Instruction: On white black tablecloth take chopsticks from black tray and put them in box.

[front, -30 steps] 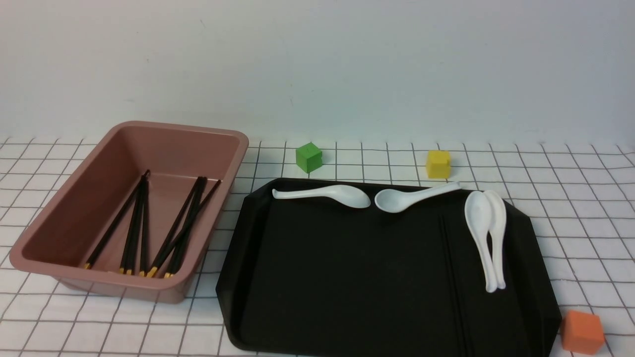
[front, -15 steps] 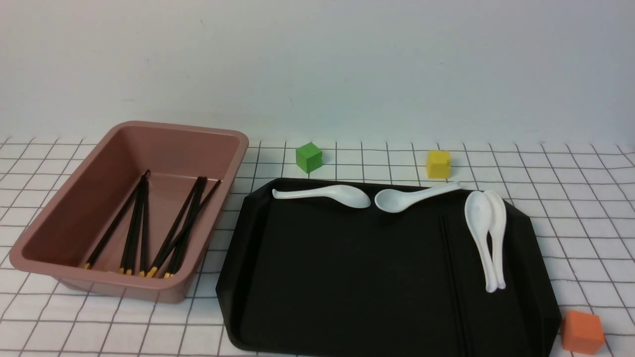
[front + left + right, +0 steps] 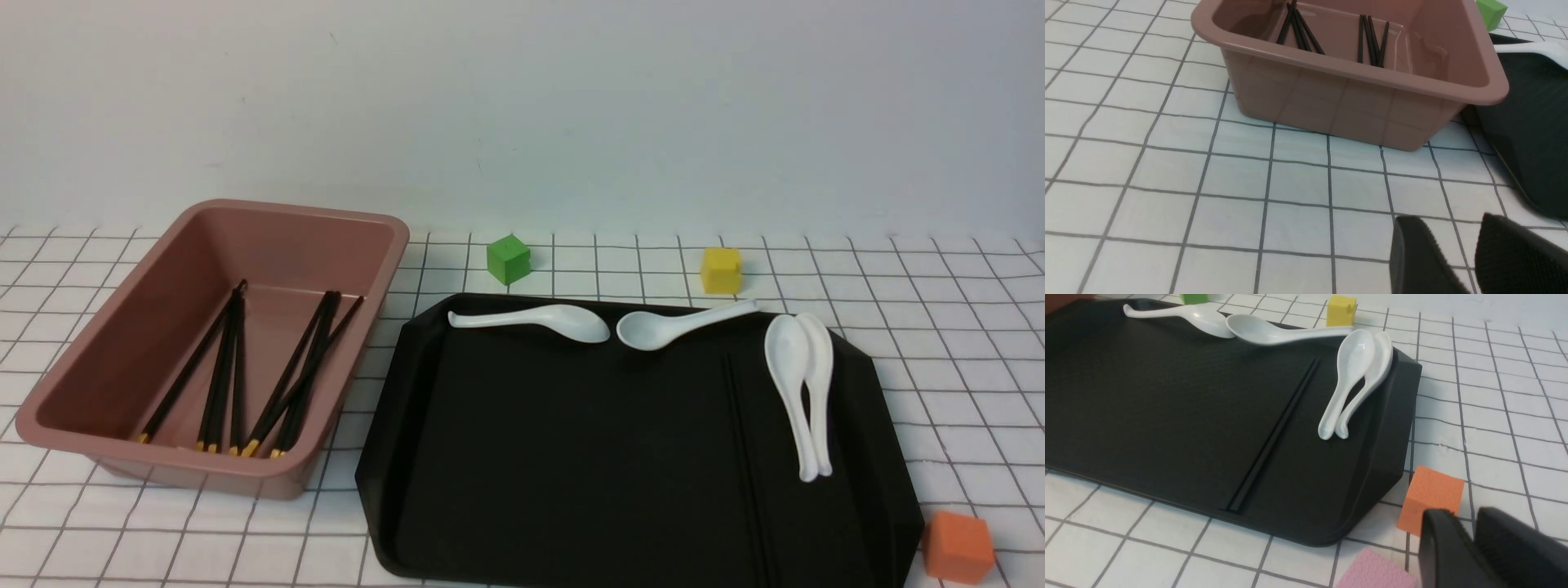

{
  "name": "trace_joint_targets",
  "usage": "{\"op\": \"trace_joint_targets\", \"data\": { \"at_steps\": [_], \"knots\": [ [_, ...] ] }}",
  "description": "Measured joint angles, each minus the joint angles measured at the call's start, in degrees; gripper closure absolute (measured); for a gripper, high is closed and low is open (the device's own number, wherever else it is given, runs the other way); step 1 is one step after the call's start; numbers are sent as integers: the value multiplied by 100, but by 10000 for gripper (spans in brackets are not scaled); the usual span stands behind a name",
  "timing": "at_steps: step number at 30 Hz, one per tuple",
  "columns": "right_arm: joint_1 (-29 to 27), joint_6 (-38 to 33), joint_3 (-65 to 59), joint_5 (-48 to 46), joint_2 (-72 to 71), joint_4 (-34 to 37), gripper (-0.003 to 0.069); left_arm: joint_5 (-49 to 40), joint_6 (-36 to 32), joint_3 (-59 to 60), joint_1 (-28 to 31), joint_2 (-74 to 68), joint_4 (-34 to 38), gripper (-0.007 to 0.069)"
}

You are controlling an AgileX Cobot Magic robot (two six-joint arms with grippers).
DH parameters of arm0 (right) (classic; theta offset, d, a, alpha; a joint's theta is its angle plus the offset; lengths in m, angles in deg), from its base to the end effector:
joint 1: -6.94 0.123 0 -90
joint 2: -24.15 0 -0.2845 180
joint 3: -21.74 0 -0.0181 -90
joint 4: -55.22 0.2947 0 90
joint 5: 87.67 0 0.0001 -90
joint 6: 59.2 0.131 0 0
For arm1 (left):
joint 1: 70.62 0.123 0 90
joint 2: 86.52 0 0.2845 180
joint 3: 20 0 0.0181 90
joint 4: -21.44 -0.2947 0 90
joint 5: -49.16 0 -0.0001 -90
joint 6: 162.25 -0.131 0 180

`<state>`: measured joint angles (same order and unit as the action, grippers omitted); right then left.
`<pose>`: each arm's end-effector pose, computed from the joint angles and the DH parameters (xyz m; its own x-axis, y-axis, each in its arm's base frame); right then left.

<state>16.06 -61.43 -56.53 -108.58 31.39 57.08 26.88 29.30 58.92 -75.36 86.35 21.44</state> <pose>0.1338 0.0230 0.1629 -0.2775 -0.0532 -0.9593 -0.1719 0.9851 -0.0050 0.1343 -0.0111 0.1554 -0.3236 -0.1741 -0.9300 0.0182 0.9816 -0.1901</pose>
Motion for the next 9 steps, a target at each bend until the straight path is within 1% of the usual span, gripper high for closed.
{"op": "trace_joint_targets", "data": {
  "at_steps": [9],
  "knots": [
    [0,0,0,0,0,0,503,0,0,0,0,0,0,386]
  ]
}}
